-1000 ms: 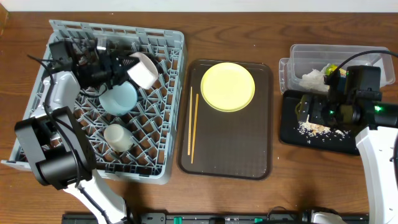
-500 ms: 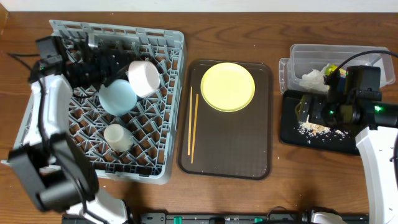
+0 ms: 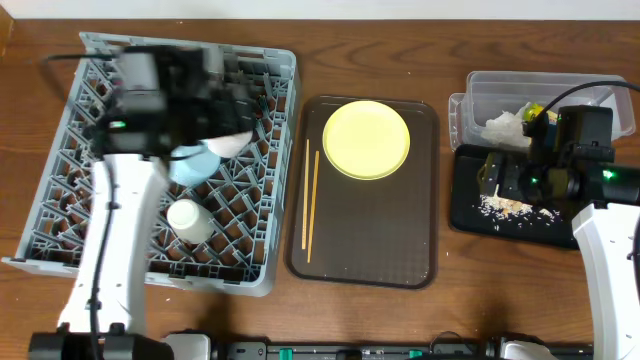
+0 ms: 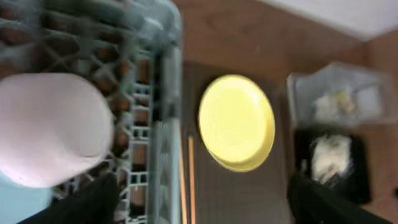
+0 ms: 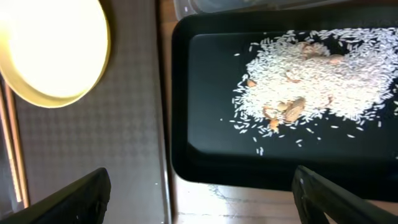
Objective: Sort waste into correct bins and load items into the dishwasher
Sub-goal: 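Reach the left gripper to the tray and grasp a wooden chopstick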
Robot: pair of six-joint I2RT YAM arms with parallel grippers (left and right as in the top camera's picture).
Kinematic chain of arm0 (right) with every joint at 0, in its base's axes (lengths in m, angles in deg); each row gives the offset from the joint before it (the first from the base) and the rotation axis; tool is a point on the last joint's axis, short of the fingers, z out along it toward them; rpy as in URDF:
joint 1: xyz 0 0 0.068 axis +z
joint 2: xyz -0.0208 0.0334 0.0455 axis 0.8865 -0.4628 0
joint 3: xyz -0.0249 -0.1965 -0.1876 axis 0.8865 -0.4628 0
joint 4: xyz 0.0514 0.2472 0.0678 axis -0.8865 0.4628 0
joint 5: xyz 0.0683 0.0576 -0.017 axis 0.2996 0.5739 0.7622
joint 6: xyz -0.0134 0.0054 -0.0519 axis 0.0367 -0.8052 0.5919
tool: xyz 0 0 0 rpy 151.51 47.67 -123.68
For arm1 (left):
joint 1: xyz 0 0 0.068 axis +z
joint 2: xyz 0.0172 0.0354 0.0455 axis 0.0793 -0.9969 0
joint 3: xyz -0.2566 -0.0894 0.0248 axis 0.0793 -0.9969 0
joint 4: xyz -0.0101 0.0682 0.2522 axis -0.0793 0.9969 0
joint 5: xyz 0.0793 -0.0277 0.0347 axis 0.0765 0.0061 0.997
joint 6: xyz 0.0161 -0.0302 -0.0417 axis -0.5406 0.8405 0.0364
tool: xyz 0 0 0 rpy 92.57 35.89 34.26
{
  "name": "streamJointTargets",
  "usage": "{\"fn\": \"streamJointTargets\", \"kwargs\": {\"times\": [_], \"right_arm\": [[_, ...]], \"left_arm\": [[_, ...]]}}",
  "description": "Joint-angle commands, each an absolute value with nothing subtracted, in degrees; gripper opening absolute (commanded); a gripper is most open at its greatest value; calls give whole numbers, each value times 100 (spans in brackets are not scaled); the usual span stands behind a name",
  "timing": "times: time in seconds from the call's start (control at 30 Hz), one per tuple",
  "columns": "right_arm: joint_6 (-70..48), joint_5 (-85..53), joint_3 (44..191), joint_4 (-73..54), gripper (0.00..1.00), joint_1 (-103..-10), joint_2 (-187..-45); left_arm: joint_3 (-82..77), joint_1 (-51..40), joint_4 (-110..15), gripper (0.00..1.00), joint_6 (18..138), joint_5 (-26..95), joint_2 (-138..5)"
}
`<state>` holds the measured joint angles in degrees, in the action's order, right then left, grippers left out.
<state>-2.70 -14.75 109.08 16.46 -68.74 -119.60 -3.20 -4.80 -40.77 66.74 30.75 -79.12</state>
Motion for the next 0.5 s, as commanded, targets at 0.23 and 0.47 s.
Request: {"fn": "streamJointTargets", "kwargs": {"times": [0.23,0.47], "right_arm": [[-314,-1618,10989,1646,92,-6970,-11919],[-314,-1618,10989,1659,92,-6970,-11919]], "left_arm": [[-258,-3015,-4346,89,6484,5669,-8503],[-265,-3571,-3227,89,8049,6126,-9130]]}}
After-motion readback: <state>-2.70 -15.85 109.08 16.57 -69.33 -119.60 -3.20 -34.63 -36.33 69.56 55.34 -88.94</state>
